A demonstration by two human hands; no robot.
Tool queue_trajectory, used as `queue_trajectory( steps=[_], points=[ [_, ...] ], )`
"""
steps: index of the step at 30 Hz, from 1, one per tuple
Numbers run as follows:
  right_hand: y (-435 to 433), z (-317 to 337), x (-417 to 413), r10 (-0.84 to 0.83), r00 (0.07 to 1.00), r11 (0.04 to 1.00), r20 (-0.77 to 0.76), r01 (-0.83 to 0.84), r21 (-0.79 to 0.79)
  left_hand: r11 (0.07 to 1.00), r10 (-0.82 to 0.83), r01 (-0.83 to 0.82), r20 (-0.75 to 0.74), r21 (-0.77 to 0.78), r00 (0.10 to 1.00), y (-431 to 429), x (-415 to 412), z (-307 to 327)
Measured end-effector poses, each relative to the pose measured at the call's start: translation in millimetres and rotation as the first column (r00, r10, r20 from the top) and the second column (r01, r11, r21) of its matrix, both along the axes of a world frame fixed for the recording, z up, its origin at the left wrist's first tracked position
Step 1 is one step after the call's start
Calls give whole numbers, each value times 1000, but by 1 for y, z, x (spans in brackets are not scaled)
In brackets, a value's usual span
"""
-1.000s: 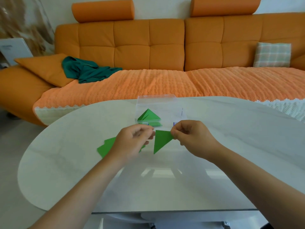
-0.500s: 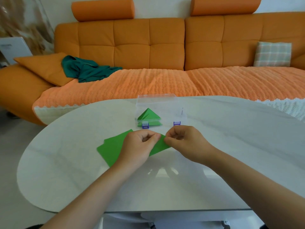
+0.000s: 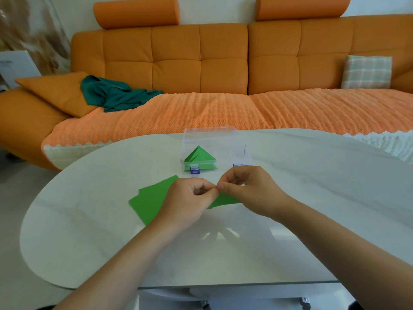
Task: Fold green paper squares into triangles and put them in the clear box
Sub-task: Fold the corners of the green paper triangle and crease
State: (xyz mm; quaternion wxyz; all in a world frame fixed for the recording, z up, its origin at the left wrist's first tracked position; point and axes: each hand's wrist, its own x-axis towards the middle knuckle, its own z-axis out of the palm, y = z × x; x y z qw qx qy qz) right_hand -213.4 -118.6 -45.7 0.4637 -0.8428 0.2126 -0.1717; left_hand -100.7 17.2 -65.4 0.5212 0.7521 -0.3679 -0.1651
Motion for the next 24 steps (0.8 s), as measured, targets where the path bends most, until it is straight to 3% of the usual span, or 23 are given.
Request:
queue_trajectory(
  steps=[6,10,13,16,19,24],
  points=[
    [-3,-2,0,56,998,996,41,-53,-78,999,13,-10,-65,44,998,0,-2,7],
    [-6,0,2,7,994,1000,107,-7,4,1000,10,-8,-203,12,979,1,0,12],
    [-10,2,2,-63,986,994,156,47,103,997,12,4,-209,75,978,5,6,15],
    [-11,2,4,-110,981,986,157,88,140,988,20,-4,-106,156,994,12,14,15],
    [-11,3,5,-158,971,976,181,125,179,954,49,-105,200,281,979,18,25,13],
    [-2,1,11,-117,974,972,194,73,221,998,31,-41,171,55,985,14,25,16]
  ],
)
